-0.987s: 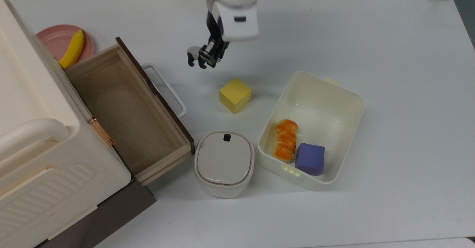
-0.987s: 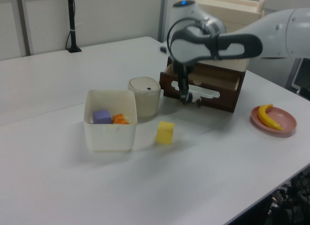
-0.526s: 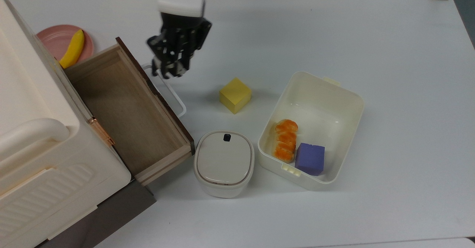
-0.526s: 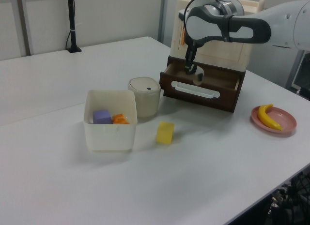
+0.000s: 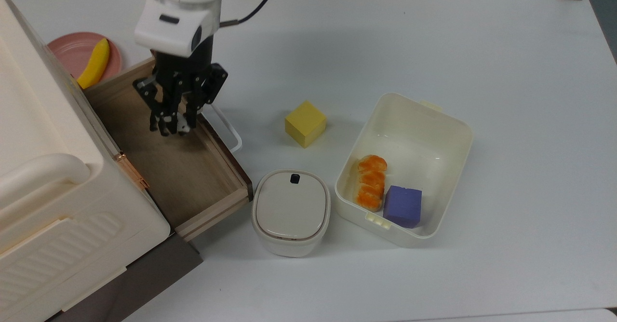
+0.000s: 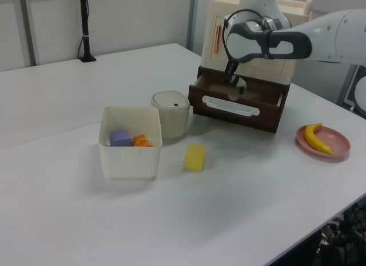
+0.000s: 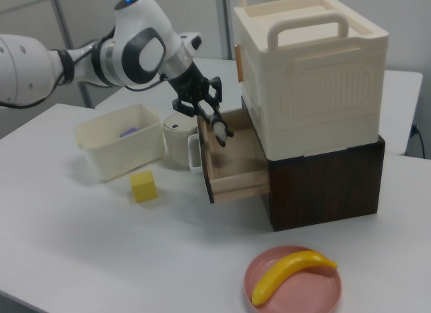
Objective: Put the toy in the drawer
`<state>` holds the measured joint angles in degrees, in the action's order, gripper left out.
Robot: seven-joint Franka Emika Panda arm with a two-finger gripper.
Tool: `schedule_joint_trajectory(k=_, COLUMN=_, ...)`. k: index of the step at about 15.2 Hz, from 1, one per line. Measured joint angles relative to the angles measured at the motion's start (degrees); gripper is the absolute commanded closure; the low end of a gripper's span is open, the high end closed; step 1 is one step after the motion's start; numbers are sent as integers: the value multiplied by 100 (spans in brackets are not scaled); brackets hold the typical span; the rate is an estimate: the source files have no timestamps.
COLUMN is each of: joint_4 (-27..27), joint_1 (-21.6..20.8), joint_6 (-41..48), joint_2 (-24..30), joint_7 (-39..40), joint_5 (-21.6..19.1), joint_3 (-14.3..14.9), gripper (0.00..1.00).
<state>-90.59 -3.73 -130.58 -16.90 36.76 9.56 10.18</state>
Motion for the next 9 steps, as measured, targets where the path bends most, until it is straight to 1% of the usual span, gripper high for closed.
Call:
schedule_joint_trajectory(k=1, joint_4=-2, joint_1=12, joint_6=-42, joint_2=-80, joint_7=-9, joint_5=0, joint_3=3, gripper=49)
schedule_joint_trajectory(k=2, joint_4=-2, joint_1=20, joint_6=-70, joint_2=-157, joint_7=-31, joint_5=0, joint_3=3, gripper=46)
schedule_joint_trajectory(k=3, joint_4=-3, joint_1=30, joint_6=-80, joint_2=-225, joint_7=-94, joint_5=0, joint_3=4, gripper=36)
schedule_joint_trajectory(k=5, joint_4=-1, joint_1=48, joint_6=-96, joint_2=-294, joint_7=-249, joint_5=0, joint_3=4, gripper=0)
schedule_joint_trajectory(k=9, joint_4=68, joint_1=50, joint_6=-109, joint_2=-271, joint_7=-655, joint_5=0, joint_3=6, gripper=0)
